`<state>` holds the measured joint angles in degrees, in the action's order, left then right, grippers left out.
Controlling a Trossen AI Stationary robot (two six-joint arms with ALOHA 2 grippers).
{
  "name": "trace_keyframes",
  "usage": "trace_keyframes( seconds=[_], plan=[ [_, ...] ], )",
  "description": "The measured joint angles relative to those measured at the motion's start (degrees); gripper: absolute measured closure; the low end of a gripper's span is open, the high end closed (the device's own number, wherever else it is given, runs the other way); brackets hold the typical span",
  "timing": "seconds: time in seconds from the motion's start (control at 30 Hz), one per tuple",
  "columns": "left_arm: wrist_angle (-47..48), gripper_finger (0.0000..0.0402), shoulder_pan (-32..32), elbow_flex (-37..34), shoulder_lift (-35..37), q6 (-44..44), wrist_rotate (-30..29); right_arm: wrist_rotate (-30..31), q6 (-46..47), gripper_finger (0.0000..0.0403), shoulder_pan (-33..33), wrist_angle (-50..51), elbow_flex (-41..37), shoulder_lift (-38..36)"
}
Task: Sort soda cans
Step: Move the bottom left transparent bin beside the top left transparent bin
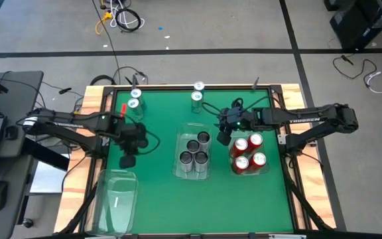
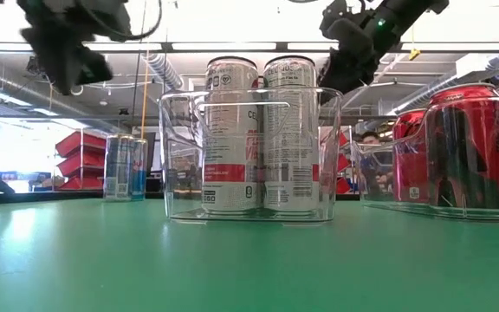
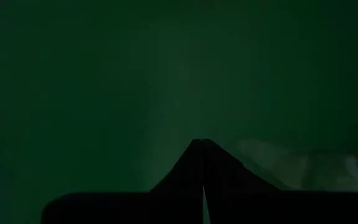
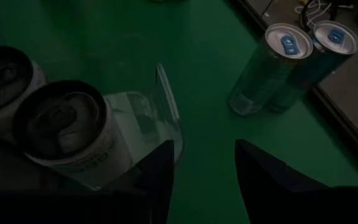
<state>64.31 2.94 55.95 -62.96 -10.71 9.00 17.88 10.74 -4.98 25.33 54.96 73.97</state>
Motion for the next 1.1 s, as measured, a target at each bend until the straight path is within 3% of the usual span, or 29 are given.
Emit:
trace_keyframes(
  seconds=[0.17, 0.4, 0.63, 0.9, 1.1],
  plan=[
    [6.1, 0.0401, 4.0, 0.0, 0.0, -6.3, 1.2, 0.0, 0.0, 0.0247, 1.1, 0.0, 0.0, -0.1],
    [5.5, 0.0390, 7.3, 0.0, -0.1, -9.6, 2.5, 0.0, 0.0, 0.0247, 2.3, 0.1, 0.0, -0.1],
    [6.0, 0.0325, 9.8, 0.0, -0.1, -13.7, 4.5, 0.0, 0.0, 0.0247, 2.9, 0.2, 0.0, -0.1],
    [5.8, 0.0237, 12.9, 0.0, -3.3, -14.1, 2.1, 0.0, -0.2, 0.0247, 2.9, 0.2, 0.0, -0.1],
    [5.8, 0.0219, 14.0, 0.0, -8.3, -11.7, 0.1, 0.0, -0.2, 0.0247, 2.9, 0.3, 0.0, -0.1]
  ],
)
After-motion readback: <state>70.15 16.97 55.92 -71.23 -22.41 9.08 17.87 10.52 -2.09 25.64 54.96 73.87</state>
